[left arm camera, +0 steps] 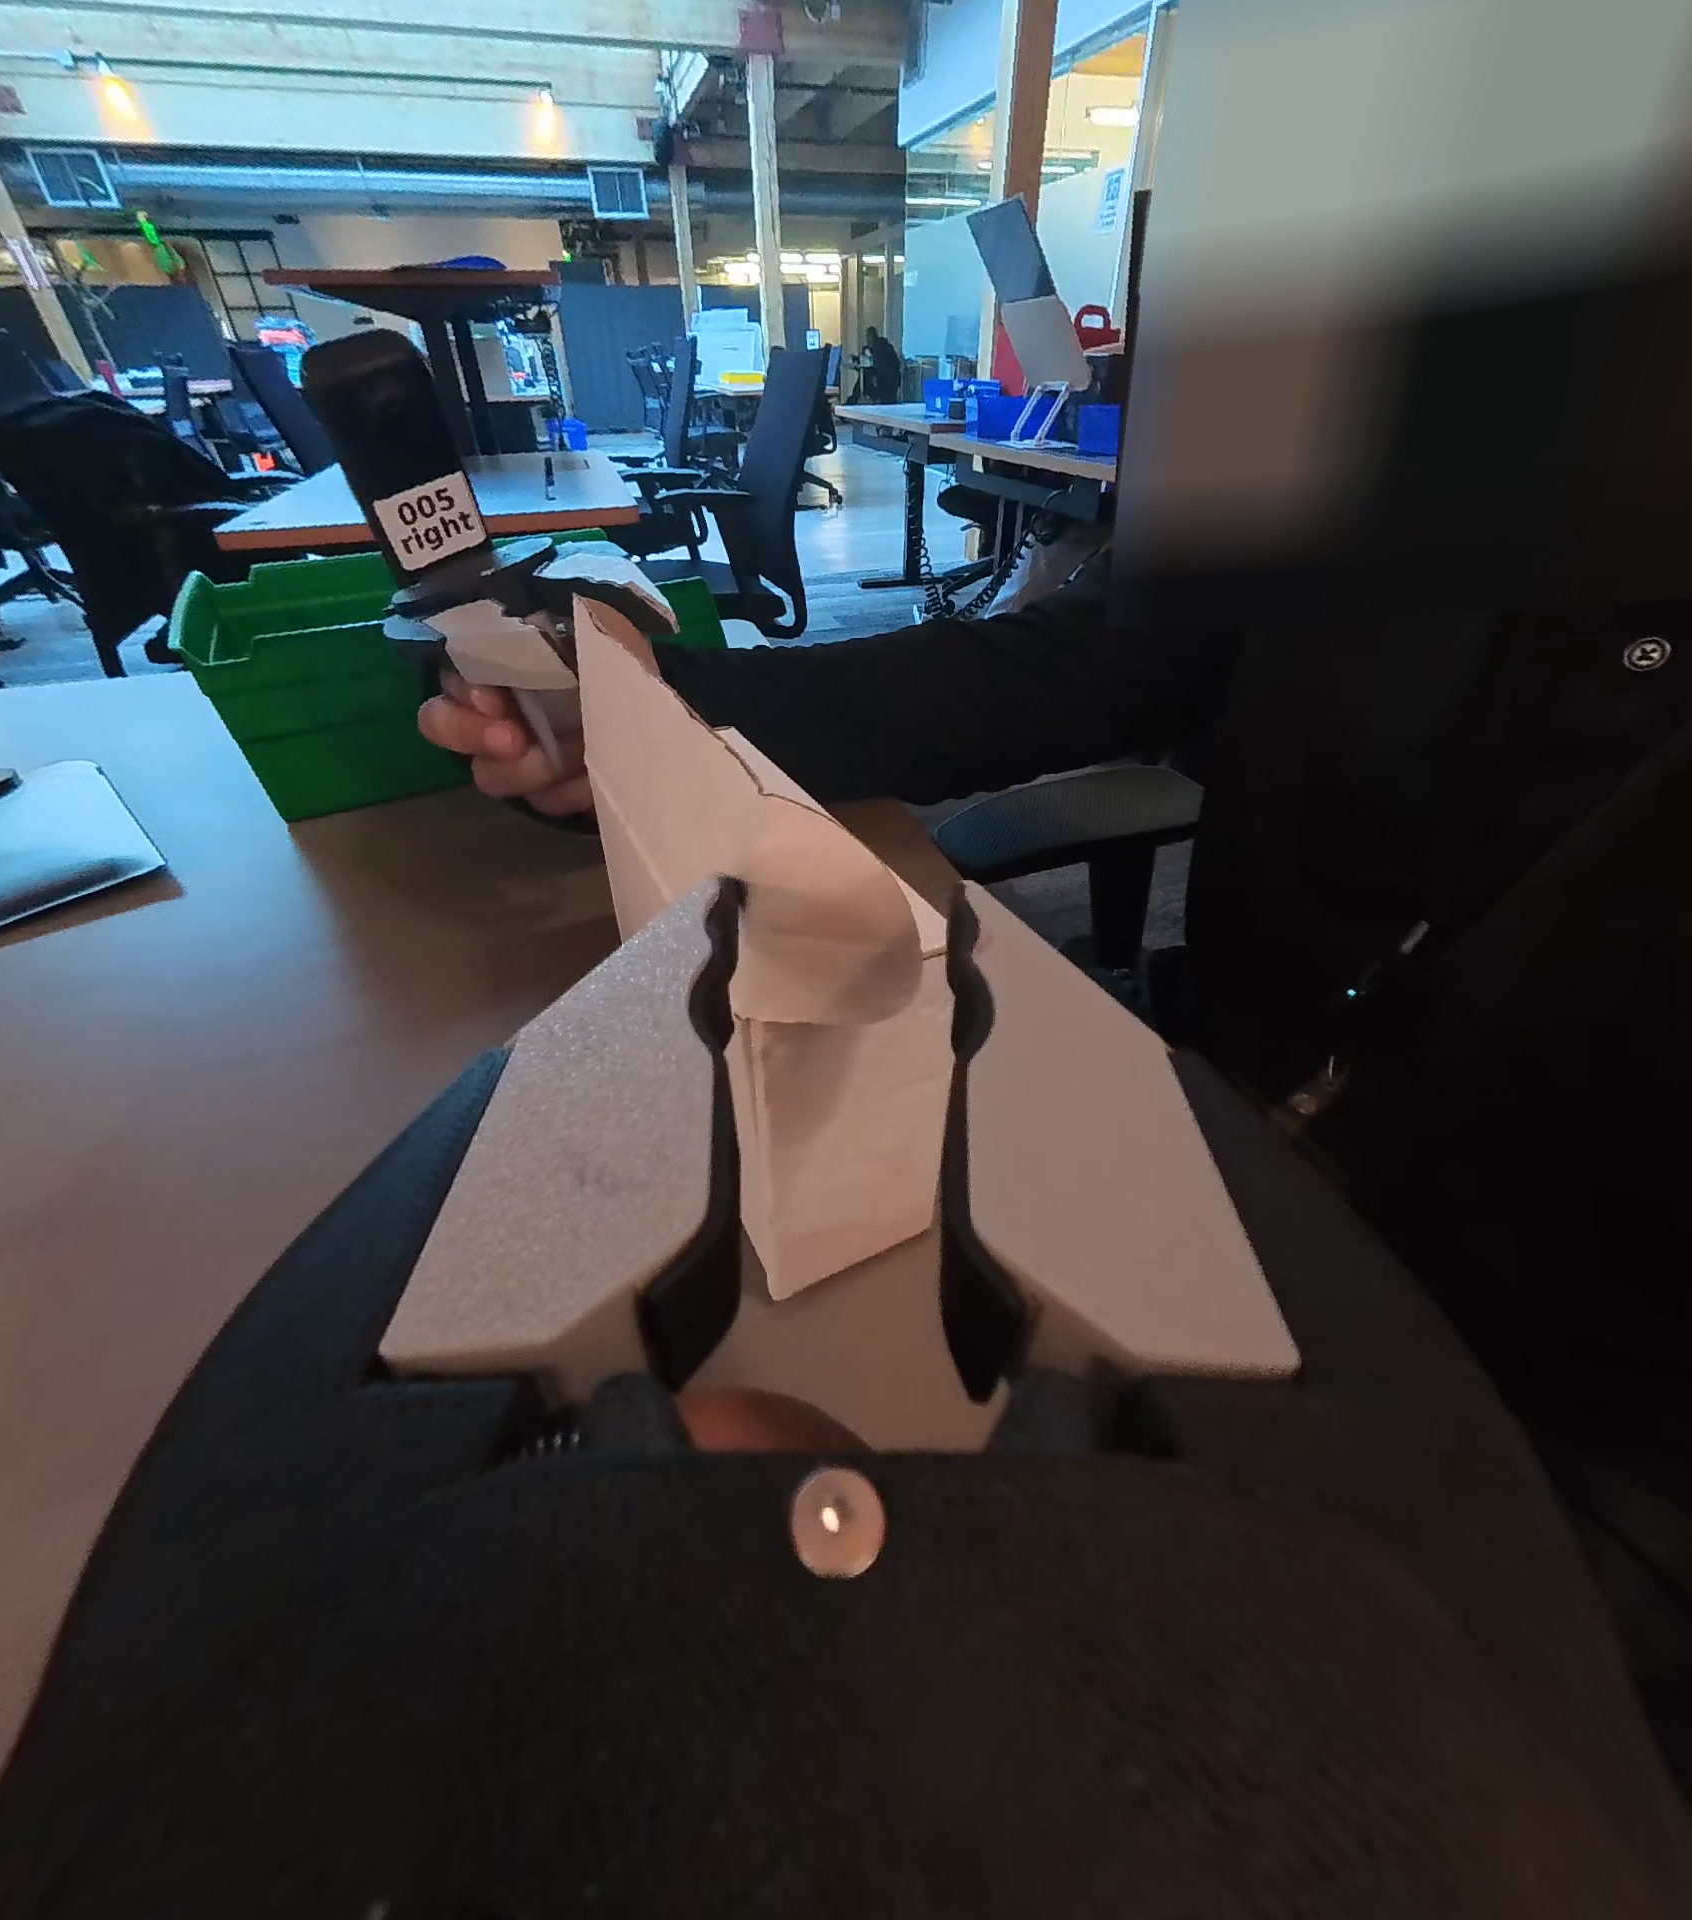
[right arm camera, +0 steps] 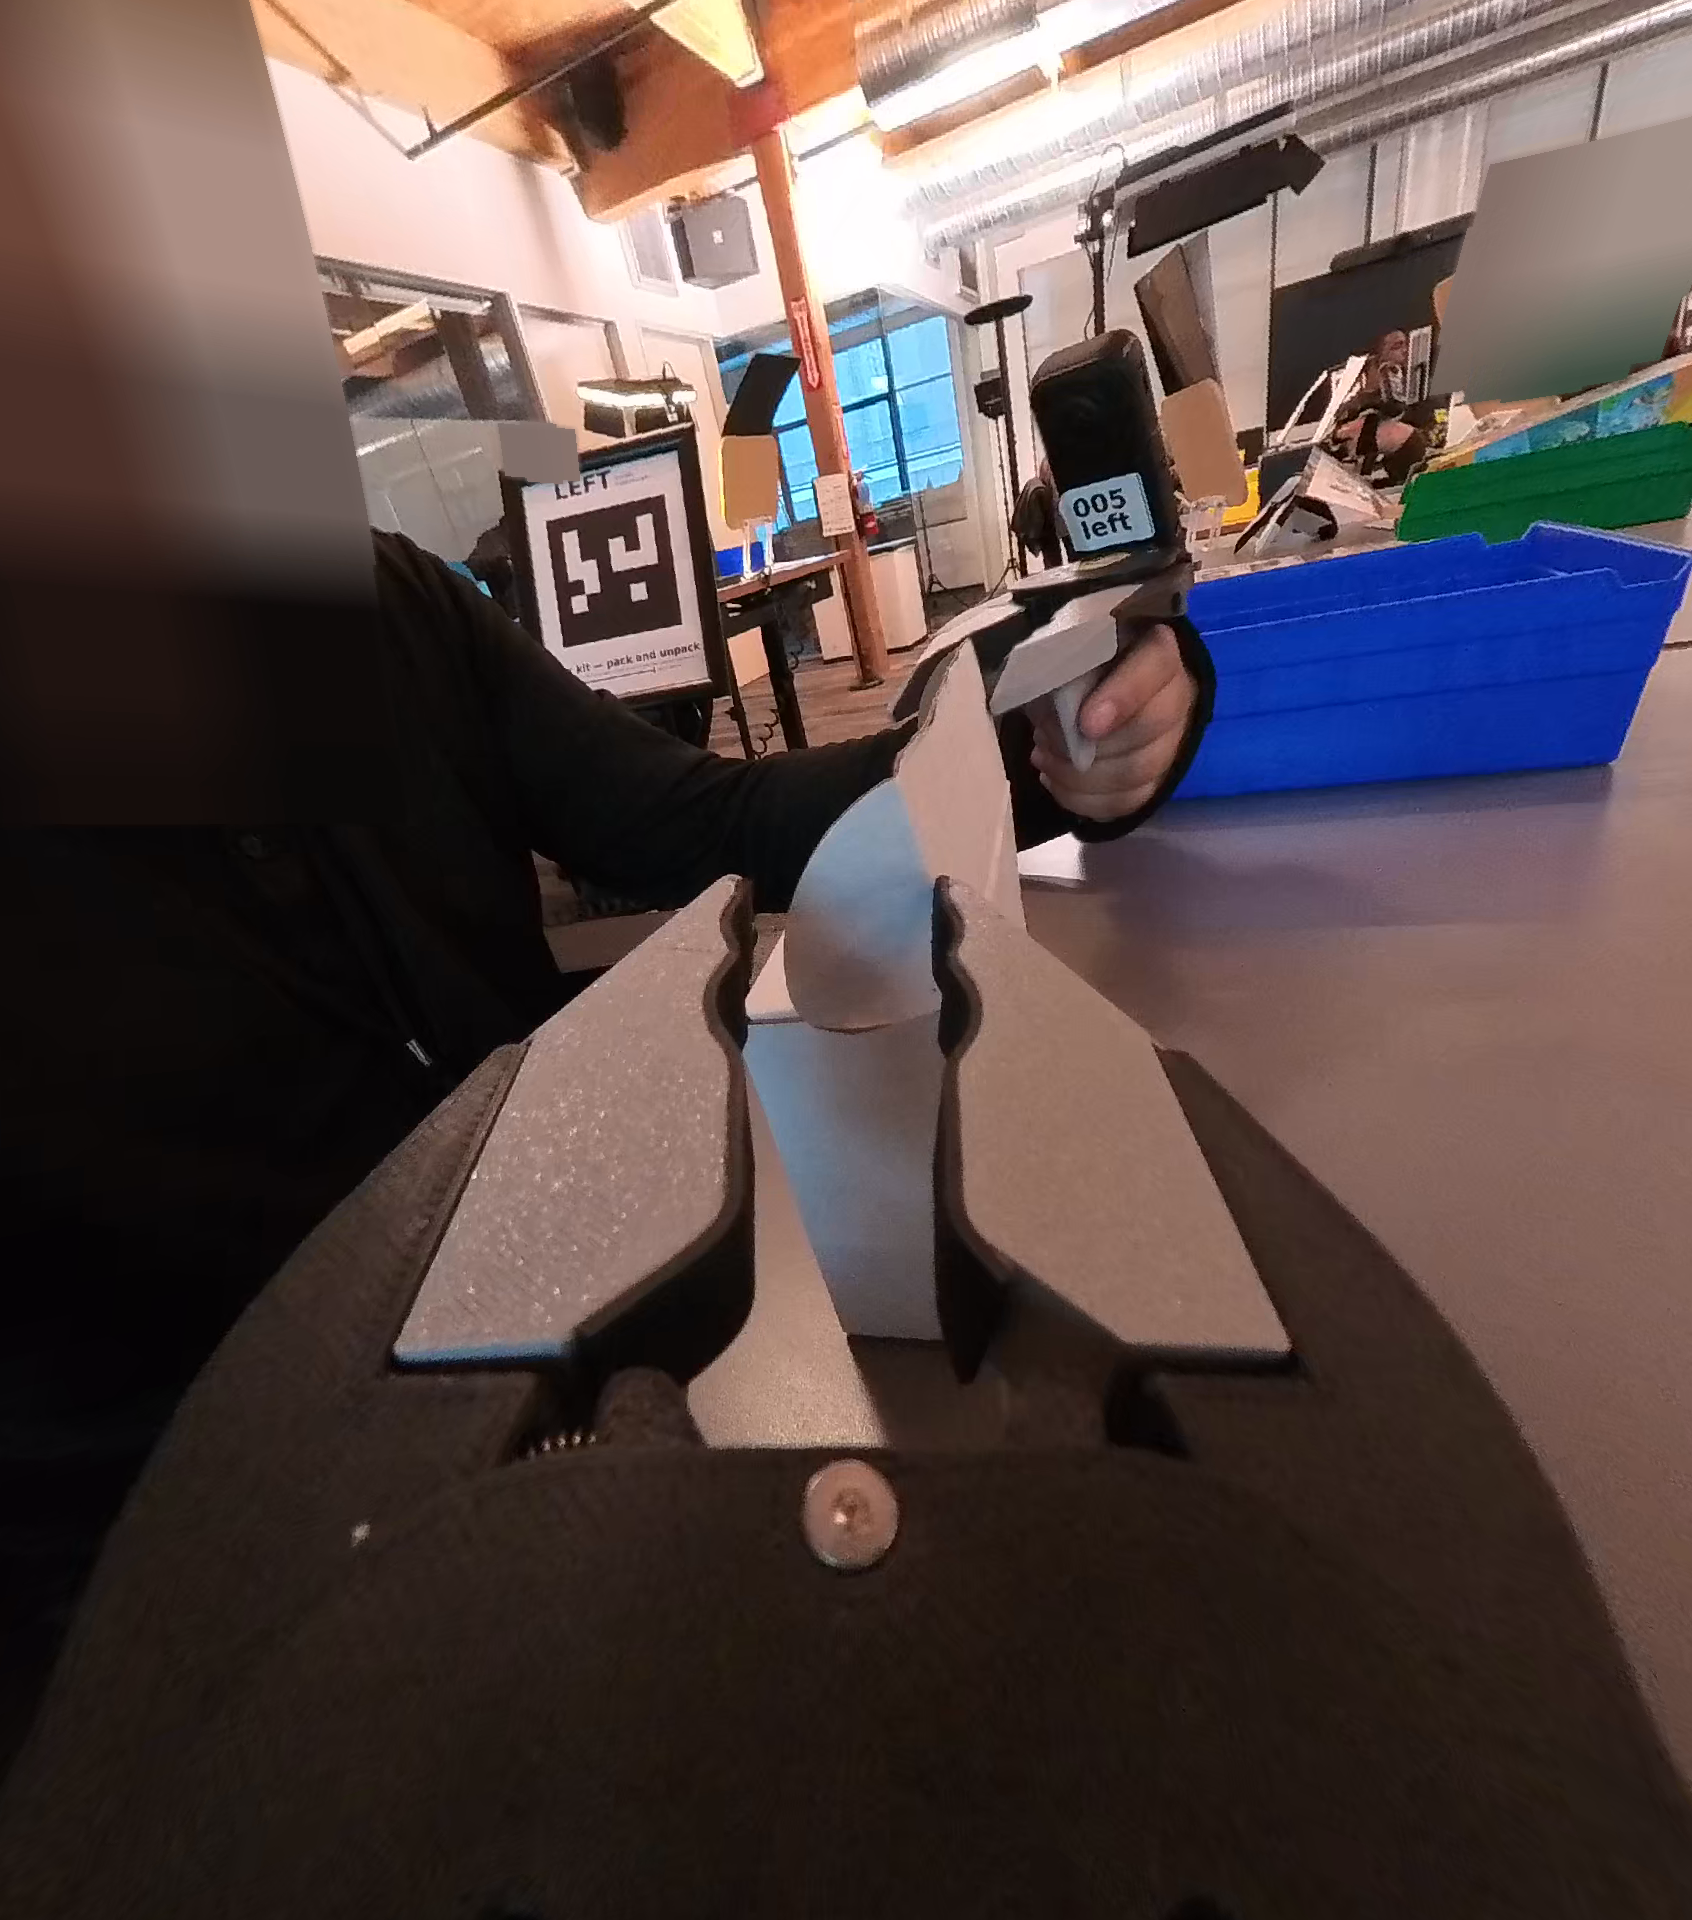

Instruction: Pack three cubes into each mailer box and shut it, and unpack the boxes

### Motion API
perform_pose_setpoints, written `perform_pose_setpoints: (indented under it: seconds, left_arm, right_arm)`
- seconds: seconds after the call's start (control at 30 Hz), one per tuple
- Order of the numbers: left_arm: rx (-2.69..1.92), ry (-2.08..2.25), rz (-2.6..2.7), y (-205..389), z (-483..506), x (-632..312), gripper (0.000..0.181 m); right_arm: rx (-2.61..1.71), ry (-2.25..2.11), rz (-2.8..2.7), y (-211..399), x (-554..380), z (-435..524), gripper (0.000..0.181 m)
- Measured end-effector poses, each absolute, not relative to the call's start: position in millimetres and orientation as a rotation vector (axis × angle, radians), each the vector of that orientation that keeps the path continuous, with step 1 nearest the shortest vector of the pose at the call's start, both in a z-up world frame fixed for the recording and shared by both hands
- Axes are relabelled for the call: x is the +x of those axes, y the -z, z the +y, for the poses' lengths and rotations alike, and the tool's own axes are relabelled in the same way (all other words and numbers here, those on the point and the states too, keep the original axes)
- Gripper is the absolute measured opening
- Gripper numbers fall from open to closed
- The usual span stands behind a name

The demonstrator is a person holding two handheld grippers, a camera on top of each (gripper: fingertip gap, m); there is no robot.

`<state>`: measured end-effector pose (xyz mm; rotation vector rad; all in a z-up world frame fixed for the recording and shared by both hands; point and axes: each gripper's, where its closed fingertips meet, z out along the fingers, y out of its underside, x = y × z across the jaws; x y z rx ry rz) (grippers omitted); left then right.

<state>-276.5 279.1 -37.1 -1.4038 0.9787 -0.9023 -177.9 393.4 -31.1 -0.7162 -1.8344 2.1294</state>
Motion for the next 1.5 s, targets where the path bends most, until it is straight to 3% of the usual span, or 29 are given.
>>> perform_pose_setpoints:
  seconds: [0.57, 1.0, 1.17, 1.5]
  left_arm:
    - [-1.42, 0.904, 0.968, 39.5, 282.7, -277.5, 0.035]
    - [-1.41, 0.898, 0.981, 38.2, 282.0, -275.4, 0.031]
    - [-1.409, 0.898, 0.982, 38.2, 282.5, -274.6, 0.031]
    - [-1.428, 0.808, 0.987, 36.4, 290.9, -269.3, 0.031]
  right_arm:
    - [-0.719, -2.1, -1.851, 32.1, -179.0, 390.3, 0.026]
    - [-0.739, -2.08, -1.863, 34.8, -179.0, 391.9, 0.038]
    - [-0.721, -2.107, -1.876, 36.9, -177.2, 391.9, 0.03]
    - [-0.724, -2.049, -1.87, 37.0, -186.6, 387.4, 0.03]
